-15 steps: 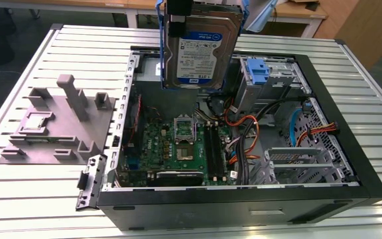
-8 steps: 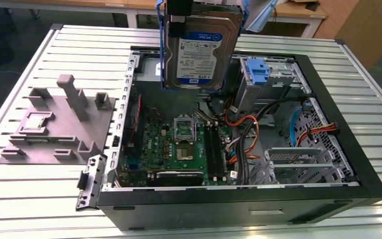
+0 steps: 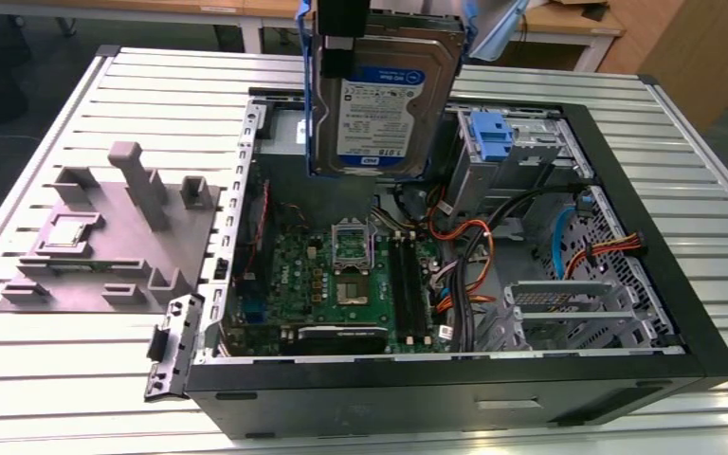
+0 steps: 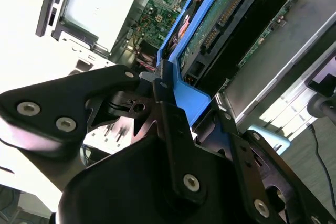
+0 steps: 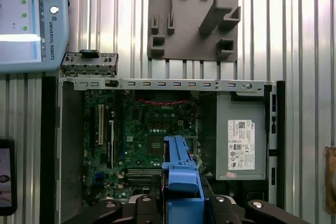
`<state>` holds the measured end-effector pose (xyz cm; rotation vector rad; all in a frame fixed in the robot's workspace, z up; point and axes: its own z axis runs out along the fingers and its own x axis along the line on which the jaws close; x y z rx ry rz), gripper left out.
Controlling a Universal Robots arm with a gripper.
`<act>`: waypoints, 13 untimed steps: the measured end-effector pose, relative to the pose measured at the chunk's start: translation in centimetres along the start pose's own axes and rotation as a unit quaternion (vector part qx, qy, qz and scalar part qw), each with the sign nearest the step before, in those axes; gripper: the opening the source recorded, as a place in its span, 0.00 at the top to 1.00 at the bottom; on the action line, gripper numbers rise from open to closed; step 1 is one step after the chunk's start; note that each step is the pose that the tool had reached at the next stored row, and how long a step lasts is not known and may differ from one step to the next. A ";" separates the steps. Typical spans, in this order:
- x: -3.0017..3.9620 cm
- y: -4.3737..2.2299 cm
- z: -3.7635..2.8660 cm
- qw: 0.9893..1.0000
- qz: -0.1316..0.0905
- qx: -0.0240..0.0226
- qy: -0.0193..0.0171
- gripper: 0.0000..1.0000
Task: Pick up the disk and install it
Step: 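Insert the disk into the insertion slot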
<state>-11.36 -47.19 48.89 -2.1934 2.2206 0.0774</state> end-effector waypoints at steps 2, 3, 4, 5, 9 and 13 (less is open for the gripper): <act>0.44 0.00 -0.02 1.000 0.000 0.000 0.000 0.63; 0.66 -0.01 -0.02 1.000 0.000 0.000 0.000 0.63; 0.90 -0.01 -0.04 1.000 0.000 0.000 0.001 0.63; 1.16 -0.01 -0.04 1.000 0.000 0.000 0.001 0.63; 1.78 -0.28 0.08 1.000 0.000 0.000 0.001 0.63; 1.81 -0.89 0.24 1.000 0.000 0.005 0.001 0.63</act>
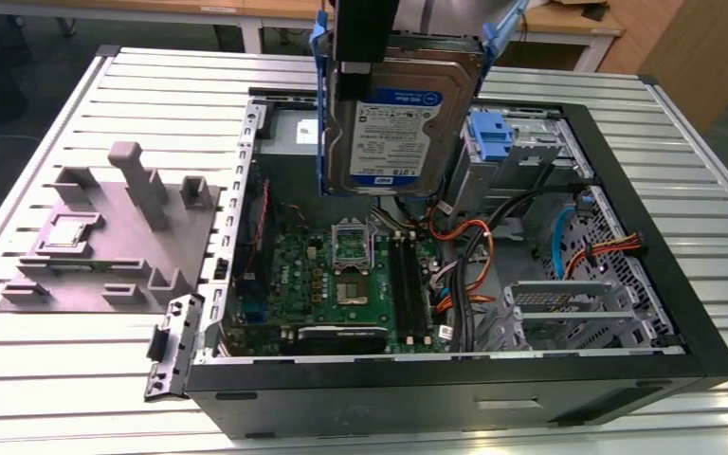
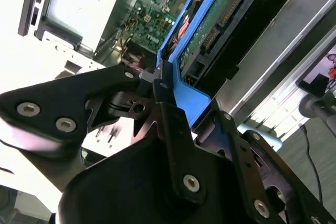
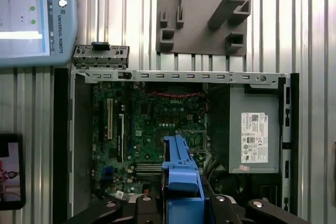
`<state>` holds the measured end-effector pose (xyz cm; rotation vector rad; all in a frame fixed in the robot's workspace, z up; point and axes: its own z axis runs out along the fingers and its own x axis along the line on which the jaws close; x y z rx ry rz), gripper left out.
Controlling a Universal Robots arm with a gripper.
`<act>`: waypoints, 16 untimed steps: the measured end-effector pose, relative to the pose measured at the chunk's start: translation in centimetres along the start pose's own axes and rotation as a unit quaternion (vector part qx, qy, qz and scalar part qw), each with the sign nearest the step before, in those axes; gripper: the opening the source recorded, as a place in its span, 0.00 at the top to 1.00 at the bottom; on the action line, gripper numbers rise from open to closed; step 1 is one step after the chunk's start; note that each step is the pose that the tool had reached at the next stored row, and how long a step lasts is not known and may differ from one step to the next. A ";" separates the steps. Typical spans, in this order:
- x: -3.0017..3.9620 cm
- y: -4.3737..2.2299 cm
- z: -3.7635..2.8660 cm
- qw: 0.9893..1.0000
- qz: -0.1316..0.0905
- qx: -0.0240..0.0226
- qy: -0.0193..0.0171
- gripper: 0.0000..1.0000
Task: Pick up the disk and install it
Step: 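Insert the disk into the insertion slot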
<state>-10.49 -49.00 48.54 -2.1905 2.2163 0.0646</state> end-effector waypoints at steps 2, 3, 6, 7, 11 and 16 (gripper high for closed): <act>0.03 -0.04 0.07 1.000 0.000 0.005 0.000 0.63; 0.03 -0.07 0.10 1.000 0.000 0.006 0.000 0.63; 0.06 -0.25 0.19 1.000 0.000 0.006 0.000 0.63; 0.10 -0.29 0.22 1.000 0.000 0.006 0.000 0.63; 0.80 -0.39 0.41 1.000 0.000 0.006 0.000 0.63; 1.78 -0.56 0.63 1.000 0.000 0.006 0.000 0.63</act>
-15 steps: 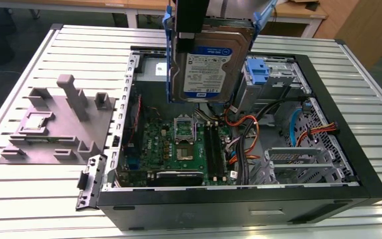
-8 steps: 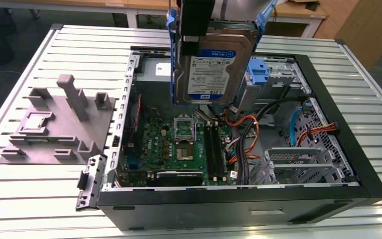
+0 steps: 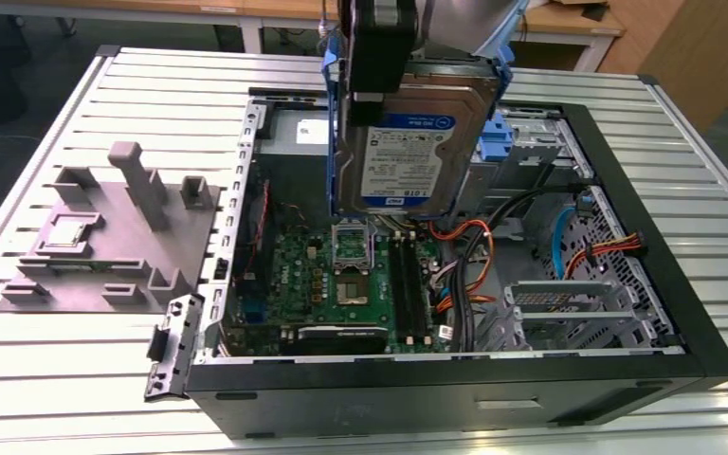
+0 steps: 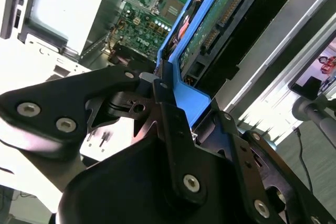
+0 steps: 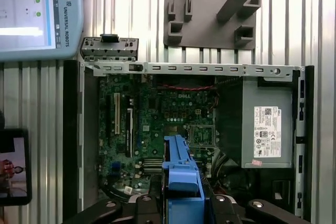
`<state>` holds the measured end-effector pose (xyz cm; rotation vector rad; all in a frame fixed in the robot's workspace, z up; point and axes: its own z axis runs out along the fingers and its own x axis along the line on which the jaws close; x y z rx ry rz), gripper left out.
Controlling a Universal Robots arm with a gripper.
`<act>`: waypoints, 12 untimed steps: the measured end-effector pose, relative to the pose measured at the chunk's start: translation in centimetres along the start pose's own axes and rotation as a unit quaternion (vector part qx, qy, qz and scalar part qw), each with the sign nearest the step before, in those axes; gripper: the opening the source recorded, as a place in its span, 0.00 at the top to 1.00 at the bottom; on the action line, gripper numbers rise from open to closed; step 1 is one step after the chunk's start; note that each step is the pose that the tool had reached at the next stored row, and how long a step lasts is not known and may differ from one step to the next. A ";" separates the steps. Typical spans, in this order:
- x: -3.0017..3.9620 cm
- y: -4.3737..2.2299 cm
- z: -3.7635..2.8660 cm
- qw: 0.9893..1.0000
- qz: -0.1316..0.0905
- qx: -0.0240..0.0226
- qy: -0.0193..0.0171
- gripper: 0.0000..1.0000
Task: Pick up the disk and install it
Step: 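Insert the disk into the insertion slot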
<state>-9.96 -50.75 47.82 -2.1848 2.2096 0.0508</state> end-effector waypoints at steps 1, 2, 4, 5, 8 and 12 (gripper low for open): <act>0.13 -0.06 0.05 1.000 0.000 0.000 0.000 0.63; 0.21 -0.17 0.11 1.000 0.000 0.000 0.000 0.63; 0.23 -0.58 0.19 1.000 0.000 0.000 0.001 0.63; 0.23 -0.82 0.23 1.000 0.000 0.000 0.001 0.63; 0.23 -1.60 0.34 1.000 0.000 0.000 0.001 0.63; 0.23 -2.53 0.53 1.000 0.000 0.000 0.001 0.63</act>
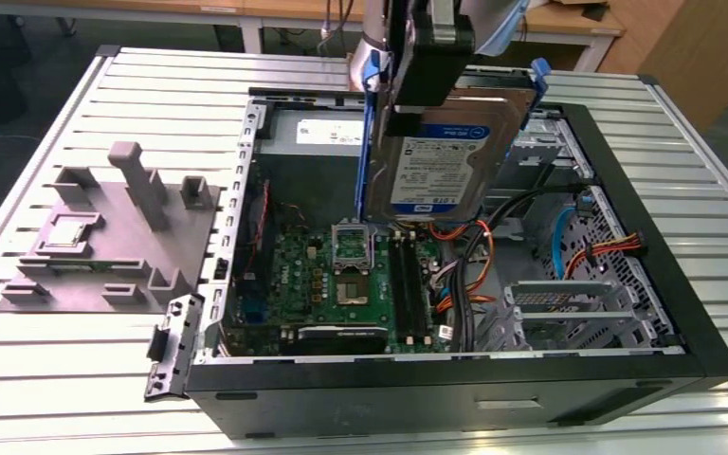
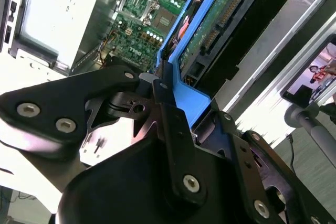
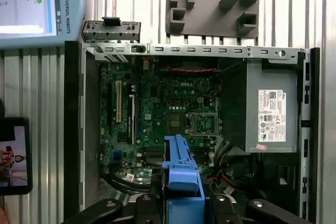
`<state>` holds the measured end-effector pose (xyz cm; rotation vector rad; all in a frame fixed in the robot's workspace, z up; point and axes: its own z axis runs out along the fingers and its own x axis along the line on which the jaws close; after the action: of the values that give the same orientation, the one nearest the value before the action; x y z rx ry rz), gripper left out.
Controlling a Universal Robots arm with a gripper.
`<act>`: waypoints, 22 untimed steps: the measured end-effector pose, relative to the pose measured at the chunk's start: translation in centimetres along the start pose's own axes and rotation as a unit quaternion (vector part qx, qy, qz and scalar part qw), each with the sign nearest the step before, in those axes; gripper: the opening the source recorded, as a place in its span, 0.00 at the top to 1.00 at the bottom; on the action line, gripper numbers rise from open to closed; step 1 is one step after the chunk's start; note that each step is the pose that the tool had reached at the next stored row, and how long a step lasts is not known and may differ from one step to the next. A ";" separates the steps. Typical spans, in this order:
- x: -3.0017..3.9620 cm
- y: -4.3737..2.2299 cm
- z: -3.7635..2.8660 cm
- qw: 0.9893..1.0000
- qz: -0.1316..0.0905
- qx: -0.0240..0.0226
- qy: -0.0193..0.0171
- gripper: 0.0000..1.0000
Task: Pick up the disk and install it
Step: 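Insert the disk into the insertion slot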
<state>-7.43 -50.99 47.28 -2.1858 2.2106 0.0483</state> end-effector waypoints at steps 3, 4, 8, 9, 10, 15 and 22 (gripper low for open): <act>0.00 -0.12 0.04 1.000 0.000 0.000 0.000 0.63; 0.02 -0.14 0.05 1.000 0.000 0.000 0.000 0.63; 0.27 -0.18 0.07 1.000 0.000 0.000 0.000 0.63; 0.34 -0.18 0.07 1.000 0.000 0.000 0.000 0.63; 0.41 -0.18 0.07 1.000 0.000 0.000 0.000 0.63; 0.52 -0.19 0.07 1.000 0.000 0.000 0.000 0.63; 0.53 -0.40 0.09 1.000 0.000 0.000 0.000 0.63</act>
<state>-7.04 -51.52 47.18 -2.1861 2.2109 0.0475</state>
